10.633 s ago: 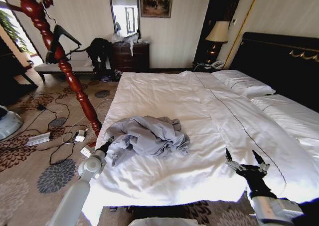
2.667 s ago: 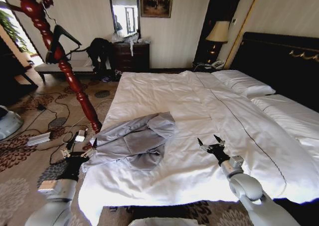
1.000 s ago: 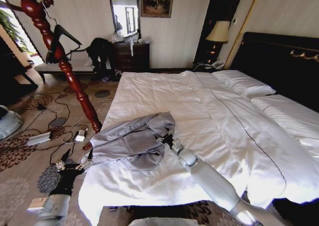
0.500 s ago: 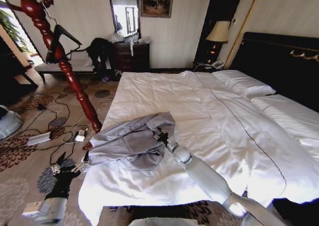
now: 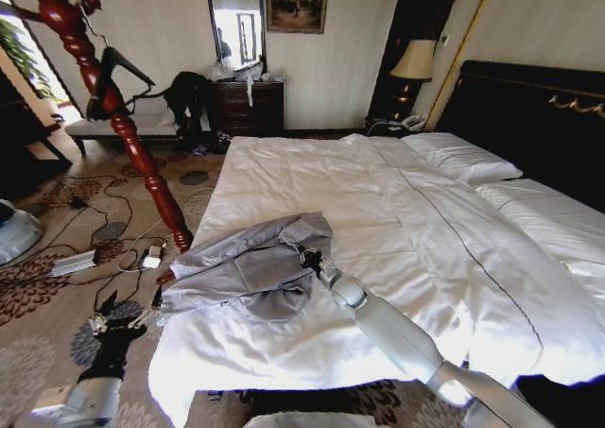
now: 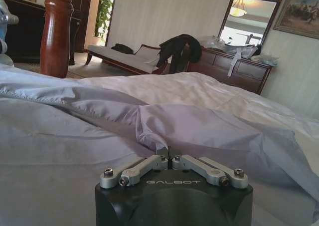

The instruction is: Pick up the clothes from the bed and hang them on the clothes hanger.

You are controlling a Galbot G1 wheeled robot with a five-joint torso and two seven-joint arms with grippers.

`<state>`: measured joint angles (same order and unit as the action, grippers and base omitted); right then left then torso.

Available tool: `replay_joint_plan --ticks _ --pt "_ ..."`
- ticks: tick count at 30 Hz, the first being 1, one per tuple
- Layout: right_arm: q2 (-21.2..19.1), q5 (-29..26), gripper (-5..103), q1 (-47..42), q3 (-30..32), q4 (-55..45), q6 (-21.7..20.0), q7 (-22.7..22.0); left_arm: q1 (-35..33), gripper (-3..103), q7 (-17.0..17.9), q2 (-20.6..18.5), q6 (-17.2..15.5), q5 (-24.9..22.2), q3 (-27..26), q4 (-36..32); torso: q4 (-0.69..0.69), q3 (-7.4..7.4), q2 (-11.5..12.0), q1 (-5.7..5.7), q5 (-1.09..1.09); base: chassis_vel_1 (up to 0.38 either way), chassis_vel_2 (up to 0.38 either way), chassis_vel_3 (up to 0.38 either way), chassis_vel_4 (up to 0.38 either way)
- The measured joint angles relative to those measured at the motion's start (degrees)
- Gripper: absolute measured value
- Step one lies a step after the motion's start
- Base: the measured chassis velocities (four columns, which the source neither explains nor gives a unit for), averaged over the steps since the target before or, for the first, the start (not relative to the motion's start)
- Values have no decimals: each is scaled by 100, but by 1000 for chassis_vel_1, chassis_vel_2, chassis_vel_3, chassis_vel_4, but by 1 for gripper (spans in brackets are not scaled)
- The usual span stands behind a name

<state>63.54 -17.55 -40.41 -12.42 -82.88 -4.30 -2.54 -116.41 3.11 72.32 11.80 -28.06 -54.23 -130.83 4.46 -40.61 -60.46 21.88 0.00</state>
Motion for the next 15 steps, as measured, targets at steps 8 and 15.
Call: replay_joint_plan --ticks 8,15 --pt "-250 -565 0 322 45 -145 -38 -59 -25 100 -5 30 25 22 28 1 1 0 0 0 0 0 0 0 0" --pt "-283 -1363 0 656 332 -95 -200 -260 -52 100 -1 49 68 21 34 -2 0 0 0 0 0 0 0 0 0"
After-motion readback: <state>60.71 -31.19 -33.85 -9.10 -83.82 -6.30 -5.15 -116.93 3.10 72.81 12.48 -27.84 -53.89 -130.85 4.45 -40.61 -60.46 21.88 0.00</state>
